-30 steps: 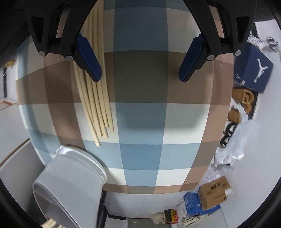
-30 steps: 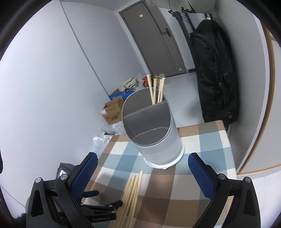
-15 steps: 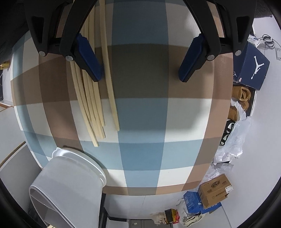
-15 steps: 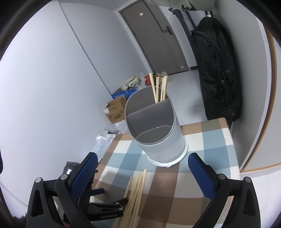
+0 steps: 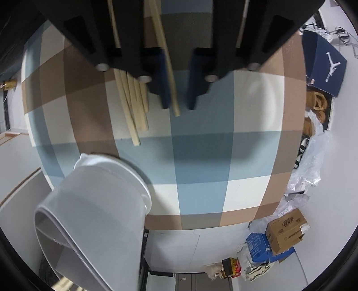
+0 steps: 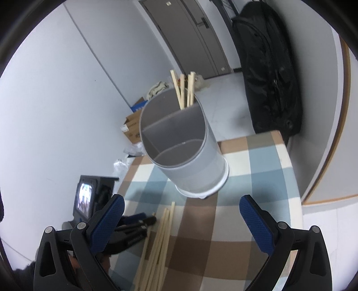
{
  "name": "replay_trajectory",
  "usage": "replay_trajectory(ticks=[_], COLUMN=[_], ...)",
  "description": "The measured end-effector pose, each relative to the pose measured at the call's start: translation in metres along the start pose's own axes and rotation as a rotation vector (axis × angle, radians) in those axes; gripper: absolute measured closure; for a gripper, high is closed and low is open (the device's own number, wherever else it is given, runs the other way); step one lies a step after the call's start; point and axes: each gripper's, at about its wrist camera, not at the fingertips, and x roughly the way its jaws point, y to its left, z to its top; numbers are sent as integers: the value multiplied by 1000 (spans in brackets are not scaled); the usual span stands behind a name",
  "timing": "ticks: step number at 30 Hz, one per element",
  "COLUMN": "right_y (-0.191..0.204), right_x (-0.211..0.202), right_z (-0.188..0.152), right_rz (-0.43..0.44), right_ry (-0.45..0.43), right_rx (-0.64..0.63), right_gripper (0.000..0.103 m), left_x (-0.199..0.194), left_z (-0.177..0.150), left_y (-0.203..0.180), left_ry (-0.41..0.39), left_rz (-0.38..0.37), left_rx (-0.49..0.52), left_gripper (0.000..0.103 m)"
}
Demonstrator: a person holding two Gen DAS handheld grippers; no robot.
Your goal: Organize utensils
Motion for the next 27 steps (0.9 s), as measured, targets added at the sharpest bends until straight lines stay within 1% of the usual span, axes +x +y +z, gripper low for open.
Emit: replay_trajectory(ticks=[3,5,7,12,13,14,15,17,18,20,22,23,24,25,26,27], right_y=[-2,-3,-3,-4,-4,-3,-1,1,3,6,10,12,15,19,23,27], right_x=[6,11,17,32,34,37,40,47,51,57,62,65,69,74,80,86], right_z=[-2,-3,-5,-10,-12,-13,-14,-17,-19,-21,-22,-22,-23,-24,-25,-26], right_rz=[-2,-7,-8,7,8,11,12,6,5,0,6,6,4,6,6,-2], right_ry=[30,54,75,133,141,152,165,195,209,234,248,251,257,270,289,306], right_rx=[3,0,-2,3,1,-4,-11,-24,-31,-40,-47,-53,-61,-72,-87,-100], right_gripper=[0,0,0,1,5,11,15,26,28,38,40,42,45,53,57,59], left_x=[-1,-5,-12,-40,-45,-51,-52,-58,-60,-63,-62,-63,-64,-66,-67,-69], left_z=[1,0,-1,-4,-4,-5,-2,-3,-2,-2,3,4,4,3,4,4], left_y=[10,10,14,23,24,27,27,27,27,30,38,40,44,46,48,49], left_ry=[-4,-17,-48,-141,-157,-174,-183,-202,-210,-221,-231,-237,-239,-243,-246,-251], left_rz=[-68,-85,-89,-135,-145,-157,-164,-154,-157,-179,-170,-177,-188,-202,-206,-210], left_rx=[-65,-88,-104,-143,-150,-160,-162,-160,-167,-179,-182,-189,-194,-201,-205,-207], left_gripper=[101,102,102,102,102,102,102,102,102,102,102,102,102,102,102,102])
